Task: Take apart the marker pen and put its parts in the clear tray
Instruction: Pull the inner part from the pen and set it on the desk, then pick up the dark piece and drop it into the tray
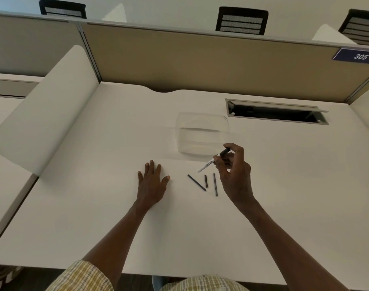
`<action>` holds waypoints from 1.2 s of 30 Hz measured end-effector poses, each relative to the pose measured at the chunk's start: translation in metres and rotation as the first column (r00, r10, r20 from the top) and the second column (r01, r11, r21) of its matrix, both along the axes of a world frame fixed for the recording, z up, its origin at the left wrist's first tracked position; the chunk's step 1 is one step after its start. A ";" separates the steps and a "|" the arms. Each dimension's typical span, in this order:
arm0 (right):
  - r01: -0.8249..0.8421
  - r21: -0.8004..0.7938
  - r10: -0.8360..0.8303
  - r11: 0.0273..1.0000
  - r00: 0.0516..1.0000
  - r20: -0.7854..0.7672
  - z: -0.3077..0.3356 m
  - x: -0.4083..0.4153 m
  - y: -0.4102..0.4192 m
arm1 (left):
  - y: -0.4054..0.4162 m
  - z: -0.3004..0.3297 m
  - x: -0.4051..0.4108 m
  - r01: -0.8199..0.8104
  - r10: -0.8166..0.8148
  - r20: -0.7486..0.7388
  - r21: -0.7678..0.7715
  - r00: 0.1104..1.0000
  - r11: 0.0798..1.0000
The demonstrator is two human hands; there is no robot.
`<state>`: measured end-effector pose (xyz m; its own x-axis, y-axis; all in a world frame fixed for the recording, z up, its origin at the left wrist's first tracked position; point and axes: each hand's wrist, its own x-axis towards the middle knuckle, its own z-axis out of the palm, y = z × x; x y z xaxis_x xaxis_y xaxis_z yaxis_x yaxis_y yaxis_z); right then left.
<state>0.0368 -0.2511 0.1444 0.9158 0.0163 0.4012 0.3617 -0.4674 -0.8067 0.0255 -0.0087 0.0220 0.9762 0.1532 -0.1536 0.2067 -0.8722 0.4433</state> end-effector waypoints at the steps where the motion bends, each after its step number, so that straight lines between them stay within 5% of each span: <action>1: -0.010 -0.004 0.010 1.000 1.000 -0.006 -0.001 0.003 0.001 | -0.004 0.004 0.001 -0.003 0.005 0.034 -0.054 0.999 0.999; 9: -0.125 -0.066 0.121 0.990 0.991 -0.061 0.001 0.022 0.020 | -0.041 0.060 0.006 0.102 0.065 0.322 -0.478 0.945 0.872; 16: -0.213 -0.175 0.199 0.961 0.976 -0.094 0.010 0.033 0.038 | -0.050 0.089 0.007 0.188 0.087 0.395 -0.606 0.915 0.773; 21: -0.246 -0.196 0.232 0.949 0.968 -0.091 0.009 0.036 0.046 | -0.051 0.094 0.006 0.106 0.180 0.290 -0.750 0.940 0.653; 28: -0.176 -0.089 0.159 0.980 0.973 -0.167 -0.012 0.036 0.039 | -0.043 0.087 0.004 -0.045 0.292 0.172 -0.790 0.941 0.611; 31: -0.125 -0.281 0.080 0.951 0.982 -0.168 -0.028 0.036 0.031 | -0.039 0.086 0.003 -0.088 0.339 0.136 -0.818 0.931 0.568; 36: -0.216 -0.588 -0.036 0.780 0.922 -0.386 -0.052 0.033 0.027 | -0.031 0.085 0.004 -0.149 0.392 0.080 -0.840 0.917 0.522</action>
